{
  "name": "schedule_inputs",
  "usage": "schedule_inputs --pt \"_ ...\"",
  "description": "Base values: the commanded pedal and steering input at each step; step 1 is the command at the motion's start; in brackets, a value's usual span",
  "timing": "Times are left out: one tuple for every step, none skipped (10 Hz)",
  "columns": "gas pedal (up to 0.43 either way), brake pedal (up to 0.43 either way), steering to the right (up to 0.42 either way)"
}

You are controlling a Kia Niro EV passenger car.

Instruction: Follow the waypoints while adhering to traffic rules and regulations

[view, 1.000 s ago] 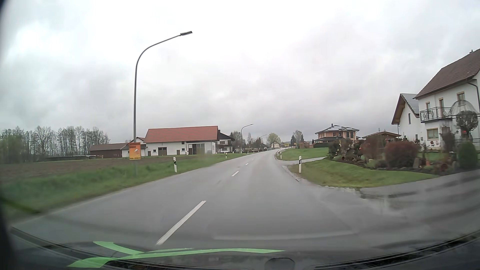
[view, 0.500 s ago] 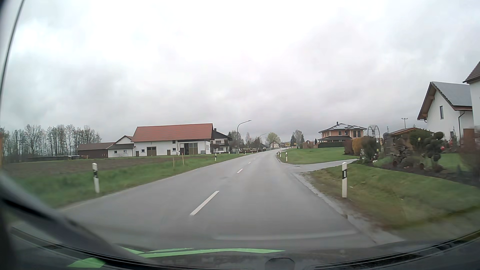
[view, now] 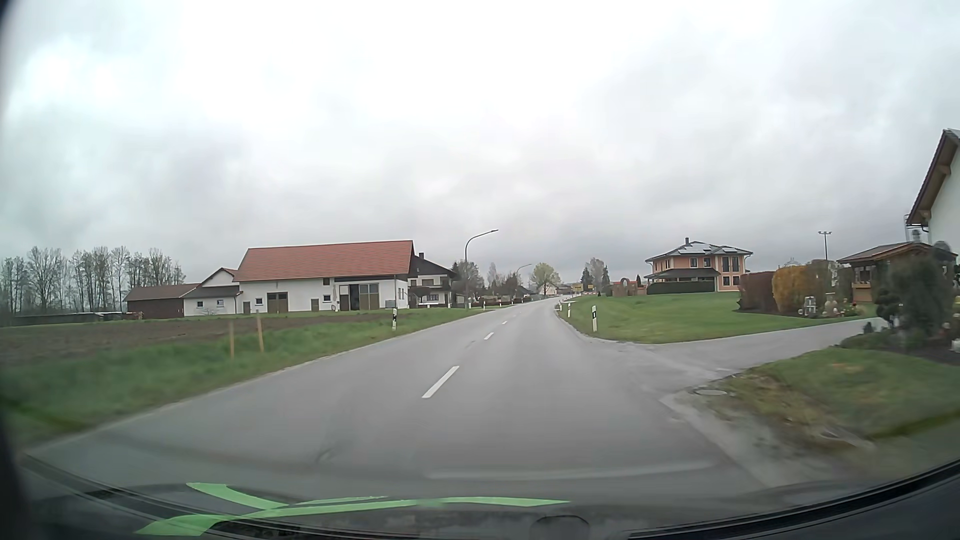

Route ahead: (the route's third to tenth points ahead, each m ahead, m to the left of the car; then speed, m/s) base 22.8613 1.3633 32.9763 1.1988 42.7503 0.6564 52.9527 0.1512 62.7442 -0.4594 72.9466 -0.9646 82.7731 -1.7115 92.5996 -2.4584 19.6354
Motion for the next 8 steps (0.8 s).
schedule_inputs --pt "0.047 0.000 0.003" --pt "0.047 0.000 0.005" --pt "0.047 0.000 0.006" --pt "0.028 0.000 0.006" --pt "0.000 0.000 0.005" --pt "0.000 0.000 0.005" --pt "0.000 0.000 0.005" --pt "0.000 0.000 0.005"
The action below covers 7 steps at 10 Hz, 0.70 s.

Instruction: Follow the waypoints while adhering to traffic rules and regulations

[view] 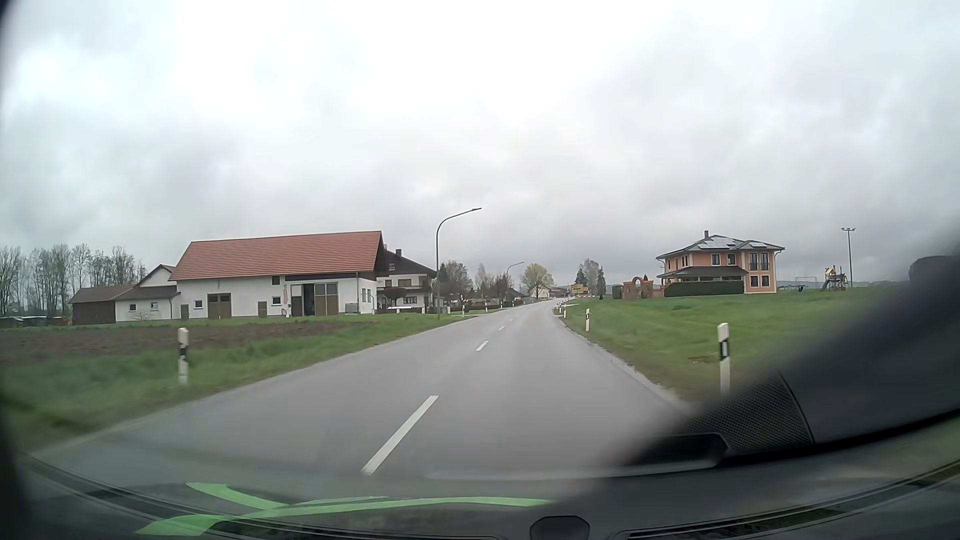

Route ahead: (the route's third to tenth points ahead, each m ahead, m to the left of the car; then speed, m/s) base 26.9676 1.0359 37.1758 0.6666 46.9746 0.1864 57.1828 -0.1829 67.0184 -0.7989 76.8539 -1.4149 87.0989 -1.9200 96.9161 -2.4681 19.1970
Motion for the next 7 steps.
schedule_inputs --pt "0.000 0.000 0.005" --pt "0.000 0.000 0.005" --pt "0.000 0.000 0.005" --pt "0.000 0.000 0.005" --pt "0.000 0.000 0.005" --pt "0.000 0.000 0.005" --pt "0.000 0.000 0.005"
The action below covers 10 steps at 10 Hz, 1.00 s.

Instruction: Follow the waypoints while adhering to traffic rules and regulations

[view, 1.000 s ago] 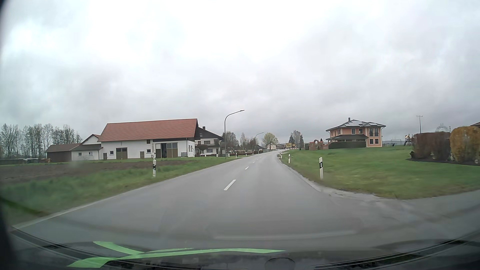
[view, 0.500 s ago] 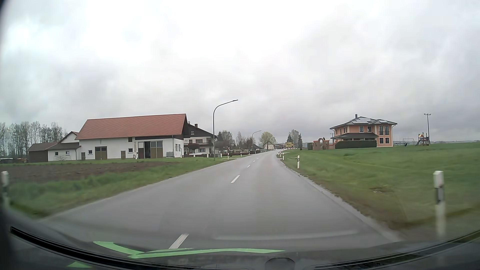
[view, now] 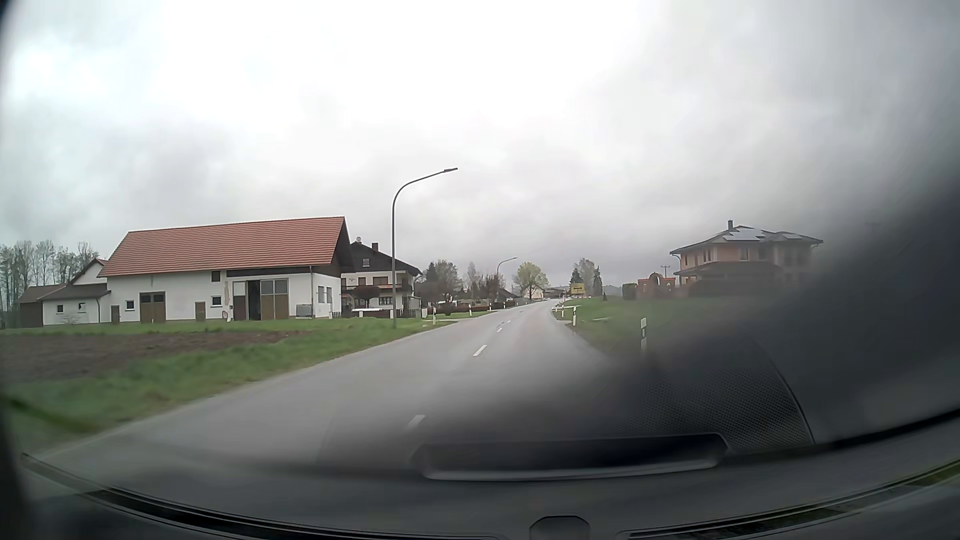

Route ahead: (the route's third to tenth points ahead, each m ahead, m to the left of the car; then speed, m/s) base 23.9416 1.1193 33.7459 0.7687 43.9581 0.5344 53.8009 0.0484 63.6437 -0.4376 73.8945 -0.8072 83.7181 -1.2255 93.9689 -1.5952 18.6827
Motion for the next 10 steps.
schedule_inputs --pt "0.000 0.000 0.005" --pt "0.000 0.000 0.005" --pt "0.000 0.000 0.005" --pt "0.000 0.000 0.005" --pt "0.008 0.000 0.005" --pt "0.020 0.000 0.005" --pt "0.028 0.000 0.005" --pt "0.028 0.000 0.005" --pt "0.047 0.000 0.005" --pt "0.067 0.000 0.005"
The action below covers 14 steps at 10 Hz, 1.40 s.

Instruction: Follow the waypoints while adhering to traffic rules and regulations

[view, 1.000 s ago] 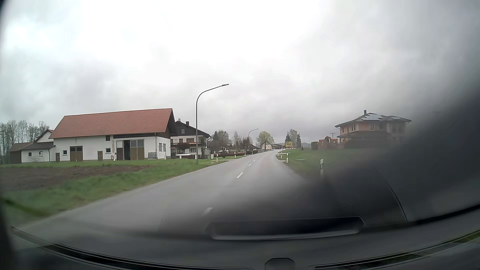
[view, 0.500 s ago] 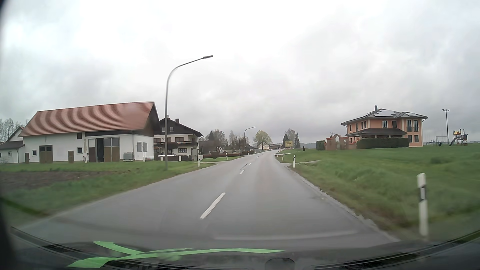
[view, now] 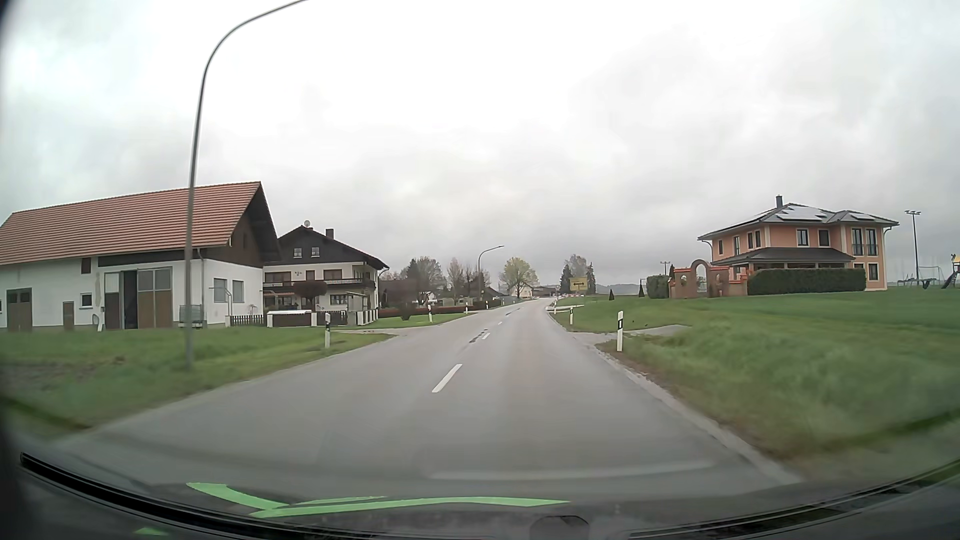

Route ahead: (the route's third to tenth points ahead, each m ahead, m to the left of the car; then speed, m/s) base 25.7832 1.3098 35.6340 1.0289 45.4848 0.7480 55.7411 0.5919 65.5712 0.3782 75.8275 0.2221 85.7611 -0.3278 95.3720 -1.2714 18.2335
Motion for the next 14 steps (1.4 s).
schedule_inputs --pt "0.079 0.000 0.005" --pt "0.098 0.000 0.005" --pt "0.110 0.000 0.005" --pt "0.110 0.000 0.005" --pt "0.110 0.000 0.003" --pt "0.087 0.000 0.002" --pt "0.079 0.000 0.003" --pt "0.079 0.000 0.003" --pt "0.039 0.000 0.002" --pt "0.020 0.000 0.002" --pt "0.020 0.000 0.002" --pt "0.020 0.000 0.002" --pt "0.028 0.000 0.001" --pt "0.039 0.000 0.001"
